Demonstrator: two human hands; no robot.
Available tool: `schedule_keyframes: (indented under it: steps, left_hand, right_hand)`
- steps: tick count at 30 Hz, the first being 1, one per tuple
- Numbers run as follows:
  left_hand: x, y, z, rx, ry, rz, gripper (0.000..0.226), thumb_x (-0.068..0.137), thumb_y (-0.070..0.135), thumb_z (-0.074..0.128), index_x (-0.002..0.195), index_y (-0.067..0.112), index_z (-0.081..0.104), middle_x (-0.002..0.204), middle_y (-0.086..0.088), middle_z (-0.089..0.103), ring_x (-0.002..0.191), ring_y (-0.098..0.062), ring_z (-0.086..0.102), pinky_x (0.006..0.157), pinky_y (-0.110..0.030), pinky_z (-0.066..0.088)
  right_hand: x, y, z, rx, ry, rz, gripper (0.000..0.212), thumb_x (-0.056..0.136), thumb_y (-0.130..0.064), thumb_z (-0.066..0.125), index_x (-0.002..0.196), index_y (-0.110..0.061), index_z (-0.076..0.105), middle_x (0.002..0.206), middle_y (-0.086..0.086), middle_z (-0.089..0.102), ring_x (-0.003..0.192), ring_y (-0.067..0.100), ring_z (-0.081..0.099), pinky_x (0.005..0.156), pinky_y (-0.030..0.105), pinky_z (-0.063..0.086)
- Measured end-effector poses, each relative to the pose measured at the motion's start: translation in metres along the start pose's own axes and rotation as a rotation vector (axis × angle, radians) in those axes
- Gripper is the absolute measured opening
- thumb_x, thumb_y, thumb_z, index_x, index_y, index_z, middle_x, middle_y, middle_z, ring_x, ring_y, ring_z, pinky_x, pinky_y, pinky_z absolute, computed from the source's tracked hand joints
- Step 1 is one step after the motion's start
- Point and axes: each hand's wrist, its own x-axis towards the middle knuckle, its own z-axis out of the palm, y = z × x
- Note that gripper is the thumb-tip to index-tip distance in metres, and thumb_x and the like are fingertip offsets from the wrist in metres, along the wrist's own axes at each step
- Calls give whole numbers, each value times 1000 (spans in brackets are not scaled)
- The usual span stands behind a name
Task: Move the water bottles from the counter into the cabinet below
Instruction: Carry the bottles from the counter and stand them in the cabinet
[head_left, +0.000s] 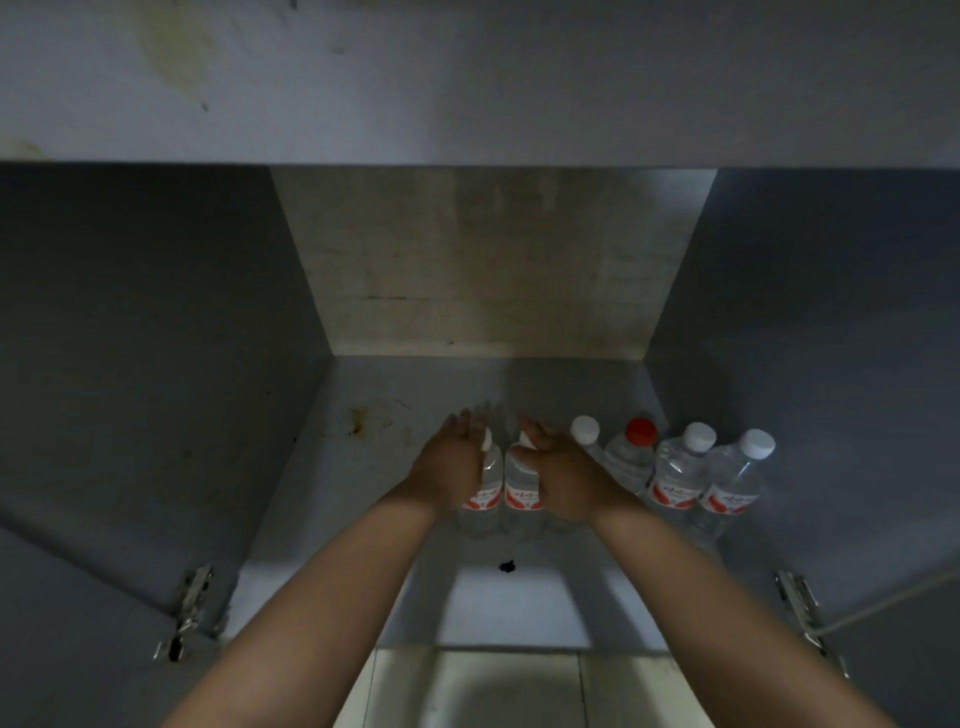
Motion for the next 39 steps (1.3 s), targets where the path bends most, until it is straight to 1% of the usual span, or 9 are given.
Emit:
schedule_keyframes:
  steps: [7,10,13,22,25,28,31,34,39]
  left_hand:
    - [-81,-10,-38,86,-125,-157,53,103,24,23,151,16,2,161,-6,-6,149,-27,-11,121,-44,-1]
    - [-138,-6,-69,57,-151,-156,53,101,32,28,150,22,12,162,-2,0,149,-26,-7,121,-46,2]
    - [-196,0,-113,-5,-208,-227,50,102,38,22,150,26,15,162,1,2,149,-24,-6,121,-44,3]
    - [-378,14,-269,-194,-185,-465,53,101,41,23,150,26,10,162,2,3,150,-22,-6,122,-37,5]
    - [-425,14,-310,-203,-97,-483,53,100,42,26,150,28,12,161,4,3,150,-21,-6,123,-36,5]
    - [-459,2,-346,-204,16,-482,54,100,42,29,150,28,14,161,3,5,150,-22,-5,123,-37,7]
    - [-482,-20,-376,-199,139,-501,54,99,41,33,149,27,19,161,1,10,150,-23,-2,122,-38,10]
    - [-491,-42,-402,-173,235,-518,53,99,40,34,148,26,21,161,1,13,150,-24,0,121,-39,12]
    - [-472,-65,-432,-176,317,-519,53,98,41,35,148,25,24,160,1,15,150,-24,2,120,-39,15]
  right_hand:
    - [-42,-49,-43,-26,16,152,53,97,-23,43,147,-10,29,160,11,15,148,28,16,121,36,18]
    - [-76,-80,-64,-60,45,167,53,74,-41,45,102,-8,75,115,17,71,104,34,69,81,46,57]
    - [-118,-111,-88,-19,-35,203,60,67,-44,34,86,-12,80,94,13,78,86,29,76,65,44,60]
    - [-246,-220,-238,71,-83,107,105,82,-62,-22,134,-8,52,145,18,46,135,34,44,110,43,38]
    - [-277,-259,-282,46,-21,91,96,93,-55,-11,112,-10,71,125,15,66,115,30,64,92,39,54]
    - [-286,-299,-317,101,2,1,80,85,-56,9,142,-9,42,154,14,32,144,29,28,119,38,24]
    - [-284,-327,-351,93,231,-31,67,89,-48,30,132,-2,53,145,19,46,135,34,44,111,44,36]
    - [-273,-332,-376,134,177,-13,59,99,-40,35,149,-10,24,161,8,14,150,22,7,123,34,7]
    - [-252,-304,-415,106,280,104,58,99,-40,37,149,-12,25,160,6,15,150,21,7,123,33,7]
